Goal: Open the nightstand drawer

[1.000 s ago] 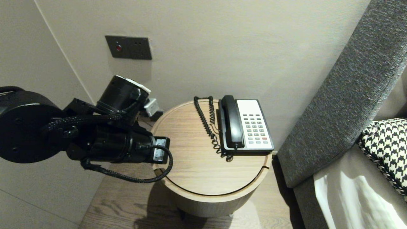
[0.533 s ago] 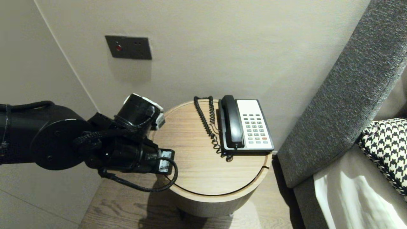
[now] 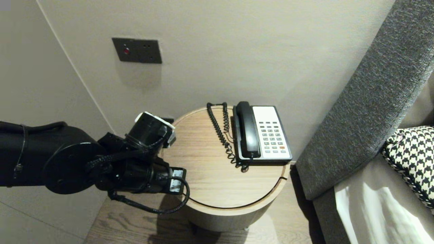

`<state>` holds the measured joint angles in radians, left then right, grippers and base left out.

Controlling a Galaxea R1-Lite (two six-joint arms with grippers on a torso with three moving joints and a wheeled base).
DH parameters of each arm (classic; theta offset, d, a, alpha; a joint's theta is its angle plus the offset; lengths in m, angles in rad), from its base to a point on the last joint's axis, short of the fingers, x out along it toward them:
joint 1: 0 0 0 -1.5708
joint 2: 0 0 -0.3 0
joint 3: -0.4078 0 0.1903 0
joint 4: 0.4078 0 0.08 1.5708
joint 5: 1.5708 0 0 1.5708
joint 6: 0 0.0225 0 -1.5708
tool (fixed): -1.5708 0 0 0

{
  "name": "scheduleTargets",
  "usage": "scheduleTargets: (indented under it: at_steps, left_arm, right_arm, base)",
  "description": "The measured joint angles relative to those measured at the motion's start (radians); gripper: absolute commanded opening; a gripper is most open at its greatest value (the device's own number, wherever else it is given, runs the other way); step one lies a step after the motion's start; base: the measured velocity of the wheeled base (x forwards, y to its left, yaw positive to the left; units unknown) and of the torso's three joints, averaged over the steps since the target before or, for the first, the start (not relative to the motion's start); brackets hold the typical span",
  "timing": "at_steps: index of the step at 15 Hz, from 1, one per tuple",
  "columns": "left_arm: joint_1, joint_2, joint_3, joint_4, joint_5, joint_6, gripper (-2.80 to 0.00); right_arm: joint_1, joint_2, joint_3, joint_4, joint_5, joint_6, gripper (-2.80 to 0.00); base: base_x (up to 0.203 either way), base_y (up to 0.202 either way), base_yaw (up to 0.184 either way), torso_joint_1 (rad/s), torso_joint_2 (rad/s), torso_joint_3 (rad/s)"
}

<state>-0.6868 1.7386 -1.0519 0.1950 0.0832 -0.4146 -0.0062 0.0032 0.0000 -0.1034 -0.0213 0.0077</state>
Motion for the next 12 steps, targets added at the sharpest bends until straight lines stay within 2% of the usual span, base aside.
scheduleTargets:
  at_steps: [6, 12]
  left_arm:
    - [-0.018, 0.02, 0.016, -0.018, 0.0, -0.013, -2.8]
    - [-0.065, -0.011, 0.091, -0.024, -0.001, -0.028, -2.8]
  right_arm:
    - [0.0, 0.0, 0.0, 0.0, 0.0, 0.0, -2.8]
    - [0.0, 0.0, 0.0, 0.0, 0.0, 0.0, -2.8]
  base:
    - [0.0, 0.0, 0.0, 0.0, 0.0, 0.0]
    - [0.0, 0.0, 0.0, 0.0, 0.0, 0.0]
